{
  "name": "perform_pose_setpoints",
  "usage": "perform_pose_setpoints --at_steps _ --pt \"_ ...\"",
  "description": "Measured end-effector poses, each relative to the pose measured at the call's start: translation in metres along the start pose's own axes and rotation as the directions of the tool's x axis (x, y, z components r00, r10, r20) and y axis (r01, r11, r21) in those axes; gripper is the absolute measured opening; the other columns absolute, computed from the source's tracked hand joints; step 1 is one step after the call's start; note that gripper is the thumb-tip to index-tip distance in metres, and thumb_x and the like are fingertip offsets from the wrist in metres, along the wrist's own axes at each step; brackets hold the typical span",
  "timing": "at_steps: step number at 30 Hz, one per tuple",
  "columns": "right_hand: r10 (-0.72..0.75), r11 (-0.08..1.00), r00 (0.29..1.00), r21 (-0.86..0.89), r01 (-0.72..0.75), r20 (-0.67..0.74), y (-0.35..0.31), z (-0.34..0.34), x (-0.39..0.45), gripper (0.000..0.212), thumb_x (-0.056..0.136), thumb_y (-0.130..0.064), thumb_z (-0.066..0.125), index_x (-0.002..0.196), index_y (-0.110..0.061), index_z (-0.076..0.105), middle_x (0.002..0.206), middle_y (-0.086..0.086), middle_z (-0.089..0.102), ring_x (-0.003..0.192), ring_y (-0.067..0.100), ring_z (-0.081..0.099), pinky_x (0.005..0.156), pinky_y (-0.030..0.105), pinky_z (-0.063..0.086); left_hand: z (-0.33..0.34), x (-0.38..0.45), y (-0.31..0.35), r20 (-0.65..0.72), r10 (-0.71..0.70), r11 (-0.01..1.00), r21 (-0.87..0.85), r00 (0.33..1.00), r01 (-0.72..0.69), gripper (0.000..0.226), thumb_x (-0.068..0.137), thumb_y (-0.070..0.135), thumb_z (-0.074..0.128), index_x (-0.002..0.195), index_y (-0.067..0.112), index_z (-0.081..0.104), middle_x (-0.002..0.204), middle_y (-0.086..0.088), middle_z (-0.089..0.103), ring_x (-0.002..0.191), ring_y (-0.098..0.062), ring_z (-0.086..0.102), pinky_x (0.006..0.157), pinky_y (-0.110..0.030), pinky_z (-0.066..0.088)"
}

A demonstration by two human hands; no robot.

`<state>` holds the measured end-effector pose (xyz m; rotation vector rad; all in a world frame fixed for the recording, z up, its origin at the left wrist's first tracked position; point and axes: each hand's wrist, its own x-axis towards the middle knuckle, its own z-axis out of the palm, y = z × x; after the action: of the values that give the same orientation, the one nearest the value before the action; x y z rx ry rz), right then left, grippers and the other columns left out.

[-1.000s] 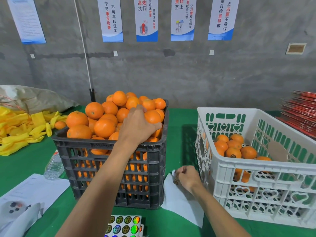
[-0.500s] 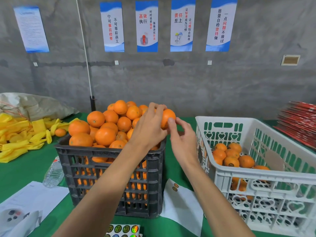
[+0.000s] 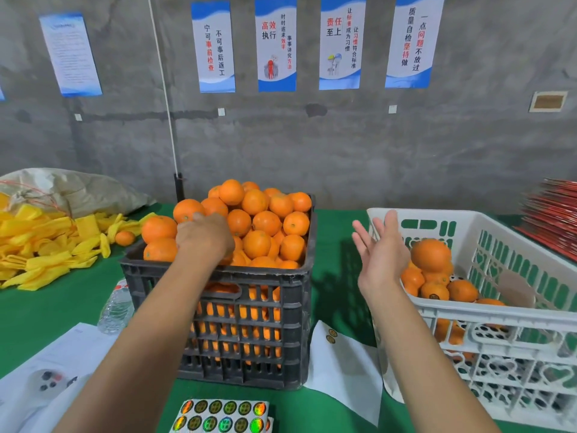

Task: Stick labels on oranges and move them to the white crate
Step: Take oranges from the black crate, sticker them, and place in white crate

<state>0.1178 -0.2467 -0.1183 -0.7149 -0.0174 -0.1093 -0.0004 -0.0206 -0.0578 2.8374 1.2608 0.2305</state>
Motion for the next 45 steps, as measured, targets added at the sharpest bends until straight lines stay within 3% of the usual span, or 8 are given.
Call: perform_pose_setpoints --at_steps 6,11,15,21,27,33,41,45 --pt "0.073 0.849 0.984 -0.528 0.023 0.160 0.036 -0.036 -0.010 0.029 0.101 -0.011 0.060 0.130 -0.005 0.059 0.119 0.003 0.065 0.078 0.016 0.075 0.071 0.028 0.062 0.005 0.000 -0.006 -0.187 0.027 0.989 -0.139 0.982 -0.053 0.038 0.093 0.017 0.061 0.129 0.006 0.052 0.132 -0.023 0.053 0.124 -0.044 0.051 0.098 -0.046 0.045" --pt "0.372 0.045 0.888 -0.960 0.275 0.271 0.080 -0.102 -0.007 0.013 0.098 -0.009 0.063 0.101 0.000 0.071 0.103 0.014 0.074 0.098 0.028 0.070 0.098 0.045 0.054 0.008 -0.023 0.020 -0.448 0.143 0.922 -0.264 0.882 -0.284 0.054 0.087 0.029 0.073 0.131 0.006 0.051 0.130 -0.026 0.046 0.120 -0.048 0.044 0.096 -0.053 0.043" --pt "0.512 -0.119 0.826 -0.933 0.340 0.236 0.103 -0.137 -0.015 0.040 0.090 -0.034 0.076 0.108 0.001 0.071 0.112 0.011 0.067 0.102 0.025 0.067 0.098 0.038 0.053 0.020 -0.040 0.057 -0.512 0.252 0.848 -0.292 0.821 -0.443 0.056 0.090 0.035 0.071 0.136 0.012 0.051 0.132 -0.019 0.045 0.119 -0.043 0.044 0.097 -0.047 0.041" --pt "0.440 -0.014 0.816 -0.906 0.424 0.375 0.111 -0.169 -0.016 0.048 0.089 -0.041 0.075 0.124 -0.009 0.069 0.103 0.000 0.050 0.087 0.009 0.051 0.083 0.020 0.038 0.037 -0.039 0.067 -0.451 0.267 0.787 -0.408 0.852 -0.463 0.057 0.089 0.036 0.074 0.137 0.013 0.051 0.131 -0.019 0.046 0.115 -0.044 0.046 0.097 -0.050 0.042" --pt "0.401 -0.004 0.825 -0.900 0.436 0.398 0.114 -0.172 -0.011 0.032 0.092 -0.034 0.074 0.113 -0.010 0.076 0.103 0.003 0.057 0.088 0.015 0.058 0.081 0.022 0.046 0.041 -0.038 0.064 -0.431 0.265 0.769 -0.445 0.862 -0.459 0.058 0.089 0.038 0.074 0.137 0.015 0.051 0.129 -0.017 0.047 0.115 -0.043 0.046 0.099 -0.050 0.041" --pt "0.435 0.293 0.872 -0.951 0.101 0.227 0.115 -0.170 -0.006 0.016 0.091 -0.011 0.075 0.076 -0.007 0.079 0.085 -0.005 0.073 0.079 -0.006 0.067 0.089 0.024 0.049 0.044 -0.035 0.064 -0.418 0.253 0.740 -0.497 0.872 -0.453 0.060 0.088 0.038 0.075 0.139 0.018 0.051 0.131 -0.014 0.047 0.118 -0.040 0.047 0.097 -0.048 0.045" --pt "0.345 0.053 0.932 -0.993 0.103 0.115 0.121 -0.161 -0.008 0.018 0.099 -0.019 0.059 0.086 -0.013 0.070 0.081 0.000 0.072 0.074 0.011 0.063 0.068 0.023 0.048 0.042 -0.037 0.063 -0.404 0.280 0.709 -0.525 0.871 -0.471 0.059 0.088 0.039 0.075 0.138 0.021 0.050 0.131 -0.011 0.046 0.119 -0.037 0.048 0.096 -0.052 0.049" --pt "0.124 0.267 0.988 -0.962 0.061 0.097 0.100 -0.118 -0.010 0.014 0.103 -0.020 0.052 0.092 -0.019 0.061 0.081 0.000 0.068 0.074 0.014 0.063 0.067 0.029 0.049 0.040 -0.040 0.062 -0.417 0.323 0.665 -0.538 0.849 -0.518 0.058 0.089 0.040 0.074 0.139 0.023 0.049 0.133 -0.009 0.045 0.120 -0.034 0.048 0.099 -0.051 0.047"
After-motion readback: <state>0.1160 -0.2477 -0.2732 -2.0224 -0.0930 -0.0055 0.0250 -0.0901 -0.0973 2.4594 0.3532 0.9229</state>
